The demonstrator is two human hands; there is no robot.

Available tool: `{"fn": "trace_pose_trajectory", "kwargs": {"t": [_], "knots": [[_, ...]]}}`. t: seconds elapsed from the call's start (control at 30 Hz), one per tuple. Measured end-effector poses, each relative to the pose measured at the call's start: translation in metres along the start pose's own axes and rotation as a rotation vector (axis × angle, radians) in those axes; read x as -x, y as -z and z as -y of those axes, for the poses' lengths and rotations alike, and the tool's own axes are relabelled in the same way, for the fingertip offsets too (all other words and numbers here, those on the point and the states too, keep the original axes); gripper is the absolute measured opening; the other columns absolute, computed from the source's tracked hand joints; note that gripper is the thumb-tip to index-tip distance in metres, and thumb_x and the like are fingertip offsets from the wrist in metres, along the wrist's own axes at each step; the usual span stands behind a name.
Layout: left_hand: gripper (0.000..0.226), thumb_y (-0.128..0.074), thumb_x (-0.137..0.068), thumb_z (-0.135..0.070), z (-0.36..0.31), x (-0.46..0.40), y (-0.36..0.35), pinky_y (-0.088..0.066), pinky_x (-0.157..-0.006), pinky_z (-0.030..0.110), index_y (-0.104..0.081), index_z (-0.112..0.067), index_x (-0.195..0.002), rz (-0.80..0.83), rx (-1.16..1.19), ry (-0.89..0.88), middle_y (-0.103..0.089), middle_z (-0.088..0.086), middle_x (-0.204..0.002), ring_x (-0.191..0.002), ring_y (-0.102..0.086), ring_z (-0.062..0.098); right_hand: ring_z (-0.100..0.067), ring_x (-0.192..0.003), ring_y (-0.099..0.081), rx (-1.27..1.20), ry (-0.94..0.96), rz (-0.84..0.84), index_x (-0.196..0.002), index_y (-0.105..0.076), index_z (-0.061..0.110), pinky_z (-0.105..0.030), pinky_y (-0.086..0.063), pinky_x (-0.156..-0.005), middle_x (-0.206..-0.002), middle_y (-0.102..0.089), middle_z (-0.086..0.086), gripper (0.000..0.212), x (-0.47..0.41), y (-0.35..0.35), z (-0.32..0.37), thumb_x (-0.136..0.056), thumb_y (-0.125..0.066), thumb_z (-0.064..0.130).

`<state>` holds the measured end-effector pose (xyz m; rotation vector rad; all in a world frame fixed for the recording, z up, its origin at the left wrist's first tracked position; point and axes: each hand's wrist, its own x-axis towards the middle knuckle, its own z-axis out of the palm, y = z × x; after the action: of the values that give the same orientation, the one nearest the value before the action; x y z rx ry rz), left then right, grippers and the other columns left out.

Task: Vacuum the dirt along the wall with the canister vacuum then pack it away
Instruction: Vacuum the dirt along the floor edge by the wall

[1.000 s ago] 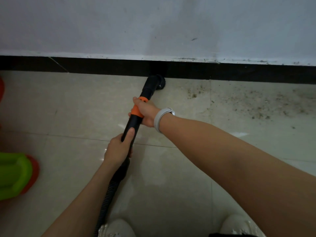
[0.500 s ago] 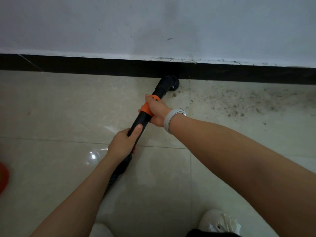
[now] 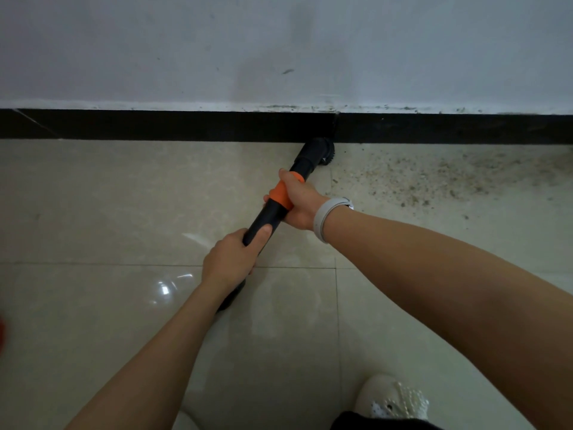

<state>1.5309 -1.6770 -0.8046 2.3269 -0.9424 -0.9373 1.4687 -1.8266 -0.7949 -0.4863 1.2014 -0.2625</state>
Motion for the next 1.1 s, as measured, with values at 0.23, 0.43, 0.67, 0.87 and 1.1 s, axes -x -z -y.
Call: {"fn": "trace_pose_trajectory", "kwargs": {"t": [0.23, 0.43, 0.67, 0.87, 1.1], "knots": [[0.056, -0.035, -0.079, -0.076, 0.026, 0.006, 0.029, -0.047, -0.057, 0.029, -0.056, -0.024, -0.069, -0.096, 0.007, 0.018, -0.063, -0.002, -0.054, -0.052, -0.063, 0.015, -0.022, -0.064, -0.060, 0.037, 0.006, 0.059, -0.130, -0.039, 0.010, -0.037, -0.053, -0.060, -0.081, -0.053, -0.009, 0.046, 0.008, -0.041, -0.013, -0.093, -0.057, 0.031], [0.061, -0.034, -0.070, -0.078, 0.051, 0.025, 0.046, -0.050, -0.060, 0.033, -0.058, -0.022, -0.067, -0.143, 0.081, 0.117, -0.063, 0.000, -0.052, -0.048, -0.062, 0.014, -0.021, -0.062, -0.059, 0.107, -0.032, 0.126, -0.131, -0.036, 0.009, -0.035, -0.051, -0.055, -0.086, -0.051, -0.009, 0.047, 0.017, -0.073, -0.036, -0.094, -0.056, 0.030], [0.061, -0.035, -0.072, -0.075, 0.066, 0.043, 0.046, -0.051, -0.056, 0.035, -0.059, -0.019, -0.068, -0.113, 0.058, 0.121, -0.061, 0.000, -0.048, -0.042, -0.059, 0.012, -0.020, -0.059, -0.058, 0.099, -0.065, 0.121, -0.128, -0.036, 0.010, -0.036, -0.051, -0.059, -0.081, -0.052, -0.009, 0.044, 0.020, -0.074, -0.062, -0.094, -0.056, 0.029], [0.057, -0.038, -0.071, -0.074, 0.056, 0.041, 0.029, -0.046, -0.053, 0.028, -0.056, -0.020, -0.065, -0.019, 0.085, 0.092, -0.061, -0.001, -0.047, -0.041, -0.058, 0.011, -0.021, -0.059, -0.058, 0.065, -0.046, 0.056, -0.131, -0.037, 0.010, -0.035, -0.051, -0.055, -0.081, -0.052, -0.008, 0.047, 0.017, -0.044, -0.061, -0.093, -0.057, 0.031], [0.052, -0.041, -0.083, -0.069, 0.031, 0.030, 0.016, -0.042, -0.052, 0.025, -0.056, -0.023, -0.066, 0.023, 0.057, 0.047, -0.059, -0.004, -0.045, -0.039, -0.056, 0.008, -0.022, -0.062, -0.059, 0.054, -0.028, 0.000, -0.121, -0.038, 0.011, -0.036, -0.050, -0.053, -0.085, -0.053, -0.009, 0.039, 0.015, -0.019, -0.040, -0.093, -0.056, 0.032]]}}
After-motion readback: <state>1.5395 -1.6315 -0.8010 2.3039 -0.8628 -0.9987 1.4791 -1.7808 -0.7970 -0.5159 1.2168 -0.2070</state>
